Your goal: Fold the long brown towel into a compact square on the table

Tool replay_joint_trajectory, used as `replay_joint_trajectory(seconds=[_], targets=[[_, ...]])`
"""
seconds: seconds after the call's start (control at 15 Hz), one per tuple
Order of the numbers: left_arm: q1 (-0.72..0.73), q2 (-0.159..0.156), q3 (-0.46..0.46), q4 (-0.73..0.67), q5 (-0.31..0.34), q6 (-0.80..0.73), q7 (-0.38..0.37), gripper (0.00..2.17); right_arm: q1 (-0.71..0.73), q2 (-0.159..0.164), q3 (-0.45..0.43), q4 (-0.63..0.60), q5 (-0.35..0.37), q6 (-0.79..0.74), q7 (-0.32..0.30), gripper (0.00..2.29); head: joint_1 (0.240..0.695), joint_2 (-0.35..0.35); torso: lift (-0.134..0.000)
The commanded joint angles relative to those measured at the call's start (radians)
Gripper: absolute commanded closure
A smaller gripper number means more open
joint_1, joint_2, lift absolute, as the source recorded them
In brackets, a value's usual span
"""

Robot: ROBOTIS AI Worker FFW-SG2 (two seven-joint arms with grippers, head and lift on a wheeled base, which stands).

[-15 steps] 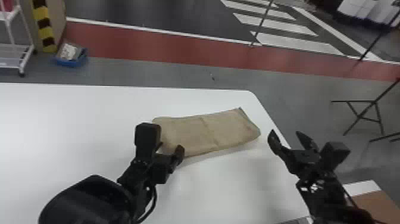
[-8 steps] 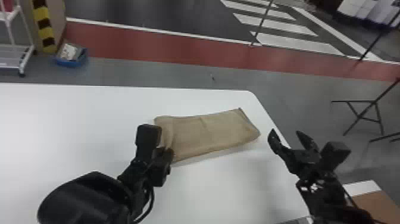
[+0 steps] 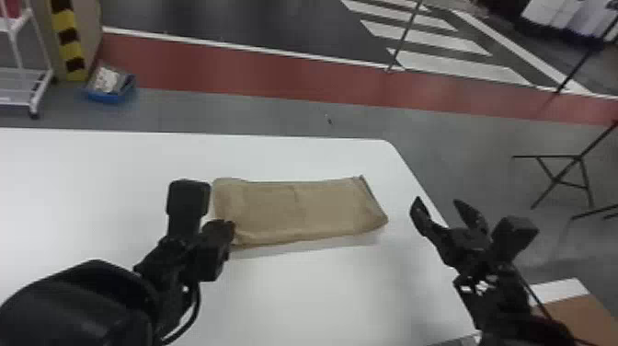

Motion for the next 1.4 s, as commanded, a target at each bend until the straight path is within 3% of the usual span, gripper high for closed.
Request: replay_joint_trajectory(seconds=[0.0,0.4,0.8,0.87,0.93,1.0,1.13,1.27,1.33], targets=[[0.021,0.048,0.064,-0.065,0.012,0.046,0.0,1.42,-0.008,0.001,0.014,0.0,0.0,0.006,-0.002,0.09,0.695,-0.35,-0.128],[0.097,0.125,0.153,-0.203,0.02,0.11,-0.005,1.42,-0.033,0.002,0.033,0.001,0.014,0.034,-0.002,0.09,0.695,-0.35,-0.128],[0.112,0.13,0.174,-0.212,0.012,0.11,-0.014,1.41,-0.04,0.004,0.05,0.001,0.022,0.046,-0.002,0.09,0.695,-0.35,-0.128],[0.112,0.127,0.172,-0.214,0.011,0.107,-0.014,1.09,-0.04,0.004,0.05,0.0,0.022,0.049,-0.002,0.09,0.695,-0.35,-0.128],[0.112,0.128,0.174,-0.215,0.011,0.101,-0.018,0.49,-0.042,0.002,0.048,0.0,0.022,0.055,-0.002,0.09,0.695,-0.35,-0.128],[0.116,0.131,0.176,-0.231,0.011,0.101,-0.017,0.09,-0.042,0.002,0.048,-0.002,0.022,0.07,0.0,0.09,0.695,-0.35,-0.128],[0.15,0.153,0.188,-0.301,-0.02,0.101,-0.011,0.07,-0.042,-0.004,0.048,-0.006,0.022,0.086,0.002,0.09,0.695,-0.35,-0.128],[0.178,0.157,0.188,-0.353,-0.141,0.083,0.005,0.07,-0.048,-0.006,0.048,-0.006,0.022,0.095,0.002,0.09,0.695,-0.35,-0.128],[0.172,0.157,0.186,-0.35,-0.156,0.052,0.009,0.08,-0.05,-0.006,0.053,-0.006,0.022,0.104,0.003,0.09,0.695,-0.35,-0.128]])
